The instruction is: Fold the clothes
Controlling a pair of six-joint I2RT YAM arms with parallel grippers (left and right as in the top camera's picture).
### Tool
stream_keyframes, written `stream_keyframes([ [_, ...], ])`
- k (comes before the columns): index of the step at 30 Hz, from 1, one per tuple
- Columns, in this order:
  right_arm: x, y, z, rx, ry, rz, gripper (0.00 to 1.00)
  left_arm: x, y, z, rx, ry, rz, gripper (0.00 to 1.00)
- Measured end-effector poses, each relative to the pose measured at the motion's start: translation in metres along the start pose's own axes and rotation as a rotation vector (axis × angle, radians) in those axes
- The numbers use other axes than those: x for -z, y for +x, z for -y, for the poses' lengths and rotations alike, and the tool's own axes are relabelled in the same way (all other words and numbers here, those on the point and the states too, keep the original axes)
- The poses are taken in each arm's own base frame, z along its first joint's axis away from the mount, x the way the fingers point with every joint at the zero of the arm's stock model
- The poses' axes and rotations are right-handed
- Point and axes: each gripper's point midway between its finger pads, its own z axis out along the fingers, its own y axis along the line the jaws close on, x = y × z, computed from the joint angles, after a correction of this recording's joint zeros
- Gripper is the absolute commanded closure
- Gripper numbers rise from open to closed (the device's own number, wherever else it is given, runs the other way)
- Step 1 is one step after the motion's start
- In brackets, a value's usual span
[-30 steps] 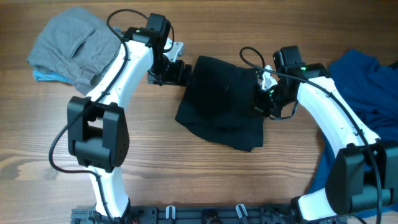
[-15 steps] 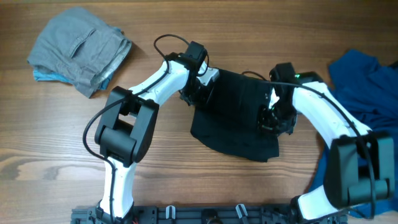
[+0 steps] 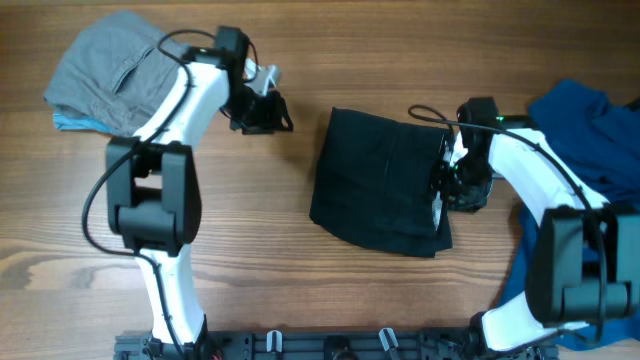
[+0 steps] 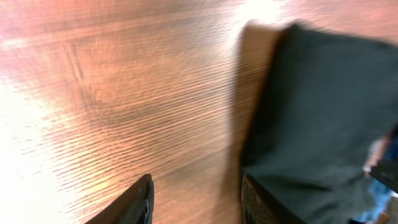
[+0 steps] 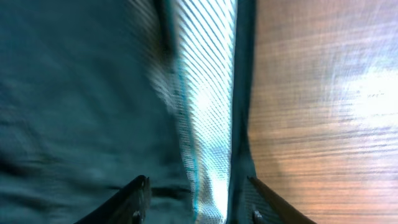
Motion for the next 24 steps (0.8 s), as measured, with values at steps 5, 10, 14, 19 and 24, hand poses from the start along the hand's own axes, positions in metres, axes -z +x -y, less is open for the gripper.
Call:
stream_keyframes([
  [5,0.018,-0.04,-0.012,-0.048,-0.044,0.191,0.96,0.03,-0.013,0.057,-0.152,0.126,0.101,0.96],
  [10,0.047,-0.111,-0.044,0.005,-0.175,0.5,0.96,-0.004,0.003,0.107,-0.269,0.17,0.042,0.96],
  [14,0.029,-0.123,-0.046,0.017,-0.173,0.497,0.96,-0.06,0.005,0.113,-0.316,0.146,-0.001,0.95],
  [19,-0.015,-0.126,-0.029,-0.019,-0.083,0.389,0.96,-0.108,0.013,0.077,-0.218,0.064,-0.078,0.89],
  [24,-0.016,-0.121,-0.023,-0.038,-0.062,0.342,0.95,-0.093,0.004,0.06,-0.148,0.034,-0.071,0.72],
])
